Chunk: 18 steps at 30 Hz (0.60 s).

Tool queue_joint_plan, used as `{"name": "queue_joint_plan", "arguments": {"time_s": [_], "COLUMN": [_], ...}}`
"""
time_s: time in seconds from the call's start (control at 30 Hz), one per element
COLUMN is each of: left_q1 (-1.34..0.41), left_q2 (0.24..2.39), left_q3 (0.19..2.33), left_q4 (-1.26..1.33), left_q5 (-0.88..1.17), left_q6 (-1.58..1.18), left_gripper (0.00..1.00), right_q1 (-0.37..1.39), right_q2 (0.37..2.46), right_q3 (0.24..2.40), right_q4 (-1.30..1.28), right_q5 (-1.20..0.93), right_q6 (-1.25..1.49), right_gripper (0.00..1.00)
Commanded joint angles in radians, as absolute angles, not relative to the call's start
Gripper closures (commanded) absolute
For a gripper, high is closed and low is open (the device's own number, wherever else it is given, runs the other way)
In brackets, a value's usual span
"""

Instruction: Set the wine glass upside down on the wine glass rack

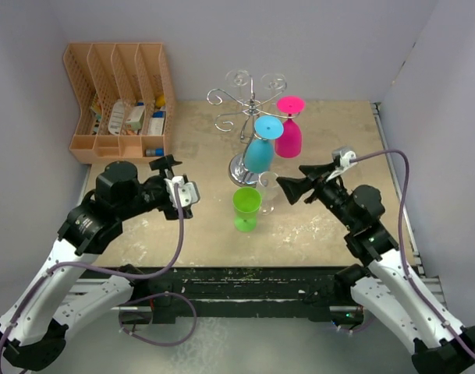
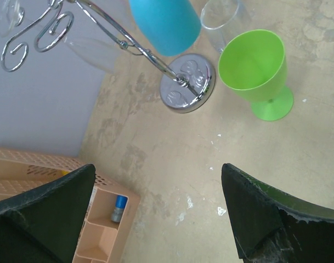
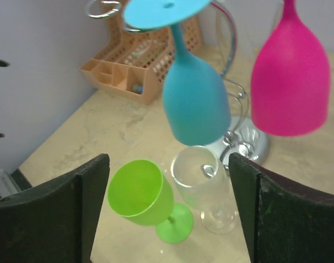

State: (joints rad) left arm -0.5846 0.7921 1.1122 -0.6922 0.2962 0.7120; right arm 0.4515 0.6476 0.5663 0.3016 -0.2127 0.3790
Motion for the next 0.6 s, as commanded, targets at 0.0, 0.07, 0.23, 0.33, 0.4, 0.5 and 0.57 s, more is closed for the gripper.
{"name": "queue_joint_plan", "arguments": {"time_s": [0.0, 0.07, 0.23, 0.33, 0.4, 0.5, 0.57], "left_q1": [-0.591, -0.592, -0.592, -0.587, -0.586, -0.584, -0.584], "left_q2": [0.741, 0.726, 0.678, 0.659, 0.653, 0.646, 0.642], "left_q3": [1.073, 1.059, 1.023, 1.015, 1.014, 1.007, 1.001], "left_q4": [-0.582, -0.572, -0.55, -0.55, -0.562, -0.567, -0.567], "left_q5": [0.221, 0.216, 0.185, 0.182, 0.19, 0.185, 0.179], "left_q6": [0.682, 0.684, 0.684, 0.678, 0.678, 0.681, 0.684], "left_gripper": [0.0, 0.0, 0.0, 0.0, 0.0, 0.0, 0.0], "right_q1": [0.449, 0.452, 0.477, 0.514, 0.539, 0.567, 0.574], "right_q2": [0.714, 0.772, 0.879, 0.953, 1.001, 1.05, 1.076], "right_q3": [0.772, 0.843, 0.958, 0.996, 0.998, 1.033, 1.033], "right_q4": [-0.061, -0.155, -0.299, -0.324, -0.327, -0.313, -0.306], "right_q5": [-0.007, 0.071, 0.185, 0.221, 0.239, 0.256, 0.257], "right_q6": [0.434, 0.446, 0.479, 0.475, 0.479, 0.49, 0.491], "right_gripper": [0.19, 0.34, 0.51, 0.49, 0.51, 0.55, 0.57]}}
